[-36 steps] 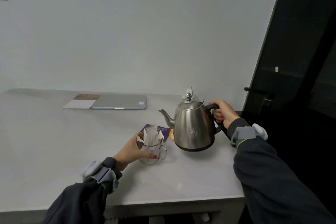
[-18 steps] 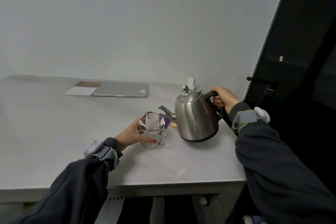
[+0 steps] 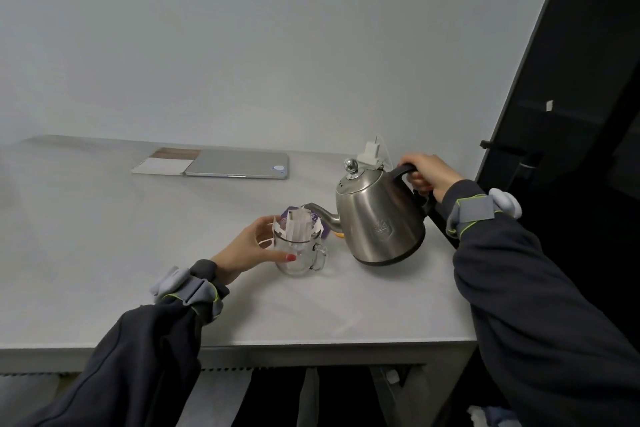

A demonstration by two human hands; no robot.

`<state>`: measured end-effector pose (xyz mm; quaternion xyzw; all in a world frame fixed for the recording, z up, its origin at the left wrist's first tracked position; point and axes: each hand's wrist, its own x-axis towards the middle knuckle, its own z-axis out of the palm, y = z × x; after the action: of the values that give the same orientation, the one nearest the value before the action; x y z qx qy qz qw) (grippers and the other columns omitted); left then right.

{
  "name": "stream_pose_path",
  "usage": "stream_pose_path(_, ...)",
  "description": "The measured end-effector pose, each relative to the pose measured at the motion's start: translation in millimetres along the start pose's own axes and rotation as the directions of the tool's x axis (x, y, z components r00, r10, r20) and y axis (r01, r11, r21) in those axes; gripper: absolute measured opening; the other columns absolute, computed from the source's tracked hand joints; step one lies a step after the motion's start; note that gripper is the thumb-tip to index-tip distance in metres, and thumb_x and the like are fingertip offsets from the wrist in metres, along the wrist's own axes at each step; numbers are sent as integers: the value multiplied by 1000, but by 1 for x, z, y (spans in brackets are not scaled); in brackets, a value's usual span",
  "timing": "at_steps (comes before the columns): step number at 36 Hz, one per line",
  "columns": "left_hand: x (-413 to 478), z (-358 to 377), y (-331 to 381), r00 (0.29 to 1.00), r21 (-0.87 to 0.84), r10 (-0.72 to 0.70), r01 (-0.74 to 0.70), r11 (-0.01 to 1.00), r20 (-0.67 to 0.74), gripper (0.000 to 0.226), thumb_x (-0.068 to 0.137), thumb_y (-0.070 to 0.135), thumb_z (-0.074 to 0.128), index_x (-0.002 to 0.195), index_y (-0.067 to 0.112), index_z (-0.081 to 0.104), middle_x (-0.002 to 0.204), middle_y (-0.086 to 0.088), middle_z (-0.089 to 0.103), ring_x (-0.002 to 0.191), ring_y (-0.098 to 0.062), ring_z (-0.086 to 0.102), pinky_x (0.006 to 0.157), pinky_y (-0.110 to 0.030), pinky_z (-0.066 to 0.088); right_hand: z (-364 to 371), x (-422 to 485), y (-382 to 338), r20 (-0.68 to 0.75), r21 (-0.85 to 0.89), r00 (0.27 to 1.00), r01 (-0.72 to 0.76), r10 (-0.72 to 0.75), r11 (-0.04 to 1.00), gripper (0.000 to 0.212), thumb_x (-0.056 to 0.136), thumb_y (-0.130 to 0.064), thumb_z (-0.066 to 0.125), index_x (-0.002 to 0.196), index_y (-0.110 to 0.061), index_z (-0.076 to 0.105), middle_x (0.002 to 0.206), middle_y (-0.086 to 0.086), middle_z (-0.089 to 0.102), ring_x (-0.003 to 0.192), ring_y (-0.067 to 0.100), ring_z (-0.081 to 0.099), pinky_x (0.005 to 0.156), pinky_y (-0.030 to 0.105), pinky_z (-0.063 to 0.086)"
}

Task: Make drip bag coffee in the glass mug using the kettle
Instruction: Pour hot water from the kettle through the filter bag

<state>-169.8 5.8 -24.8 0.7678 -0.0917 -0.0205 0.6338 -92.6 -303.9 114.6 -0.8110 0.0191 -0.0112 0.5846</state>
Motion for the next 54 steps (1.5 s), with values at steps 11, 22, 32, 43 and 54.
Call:
stream_pose_path(11, -3, -5, -3, 999, -31, -33, 33, 999, -5, 114, 28, 45, 94, 128, 12, 50, 127, -4, 60, 119, -17, 56, 108, -38, 40, -4, -3, 5, 23, -3, 1000, -9, 9, 1000, 28, 84, -20, 49, 59, -18, 38, 32, -10, 21, 28, 7, 14, 36, 12, 9)
stream_pose_path(22, -3, -5, -4, 999, -39, -49, 49, 998, -7, 97, 38, 25, 90, 126, 8, 52, 125, -9, 61, 116, -19, 58, 103, -33, 43, -6, -7, 1, 12, -5, 1000, -4, 4, 1000, 25, 84, -18, 48, 60, -17, 41, 33, -10, 22, 28, 6, 14, 34, 11, 10)
stream_pose_path(32, -1, -9, -7, 995, -31, -47, 44, 999, -88, 95, 35, 30, 88, 121, 10, 55, 121, -12, 61, 114, -21, 57, 92, -23, 45, -3, -9, -1, 15, 16, 1000, 0, 0, 1000, 39, 85, -15, 49, 50, -19, 32, 32, -9, 20, 28, 6, 13, 37, 13, 7)
stream_pose_path(43, -3, 0, -7, 993, -38, -76, 73, 997, -88, 84, 43, 18, 88, 120, 7, 56, 118, -16, 64, 109, -30, 62, 91, -33, 52, -5, -6, 8, 44, 53, 999, -7, 4, 999, 38, 85, -19, 49, 51, -19, 31, 33, -9, 19, 29, 7, 13, 39, 16, 8)
stream_pose_path(54, -3, 0, -8, 994, -71, -69, 63, 996, -87, 81, 48, 14, 86, 121, 5, 52, 113, -13, 67, 106, -25, 64, 84, -29, 52, -6, 1, 17, 52, 95, 998, -32, 27, 995, 52, 85, -21, 47, 36, -23, 28, 32, -8, 18, 27, 8, 13, 35, 15, 9)
